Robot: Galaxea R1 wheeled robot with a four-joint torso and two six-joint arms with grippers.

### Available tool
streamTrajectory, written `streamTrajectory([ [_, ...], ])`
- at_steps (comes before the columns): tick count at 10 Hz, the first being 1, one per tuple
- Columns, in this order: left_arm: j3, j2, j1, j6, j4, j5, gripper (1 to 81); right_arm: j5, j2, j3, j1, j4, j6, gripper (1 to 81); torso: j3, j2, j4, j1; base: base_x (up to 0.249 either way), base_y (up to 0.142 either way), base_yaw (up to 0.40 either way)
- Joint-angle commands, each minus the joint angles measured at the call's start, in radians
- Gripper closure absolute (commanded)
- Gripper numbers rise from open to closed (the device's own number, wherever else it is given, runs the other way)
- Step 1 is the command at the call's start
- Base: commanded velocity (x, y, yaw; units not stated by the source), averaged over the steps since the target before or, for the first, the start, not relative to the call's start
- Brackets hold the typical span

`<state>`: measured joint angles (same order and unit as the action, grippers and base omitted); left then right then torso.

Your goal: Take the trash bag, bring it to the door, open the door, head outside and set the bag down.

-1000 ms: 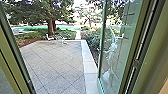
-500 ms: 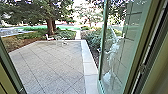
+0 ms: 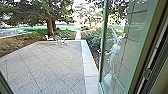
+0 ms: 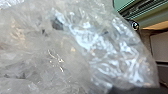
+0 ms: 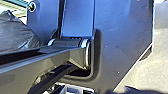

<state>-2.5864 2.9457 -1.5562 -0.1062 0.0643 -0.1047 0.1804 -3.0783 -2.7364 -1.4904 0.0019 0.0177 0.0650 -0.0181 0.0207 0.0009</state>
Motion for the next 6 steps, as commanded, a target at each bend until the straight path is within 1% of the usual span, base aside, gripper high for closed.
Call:
streamTrajectory([
  [1,0.006,-0.003,0.034,0.003,0.008,0.046,81.1,0.070,-0.001,0.006,0.046,0.000,0.002,1.0,0.000,0.000,0.000,0.000,0.135,0.000,0.000],
  [4,0.006,-0.003,0.032,0.003,0.006,0.046,81.1,0.070,-0.001,0.006,0.044,0.001,0.002,1.0,0.000,0.000,0.000,-0.001,0.128,0.000,0.000],
  [6,0.006,-0.003,0.034,0.003,0.008,0.046,81.1,0.053,-0.001,0.006,0.041,0.000,0.004,1.0,0.000,-0.001,0.000,-0.001,0.123,0.000,0.000],
])
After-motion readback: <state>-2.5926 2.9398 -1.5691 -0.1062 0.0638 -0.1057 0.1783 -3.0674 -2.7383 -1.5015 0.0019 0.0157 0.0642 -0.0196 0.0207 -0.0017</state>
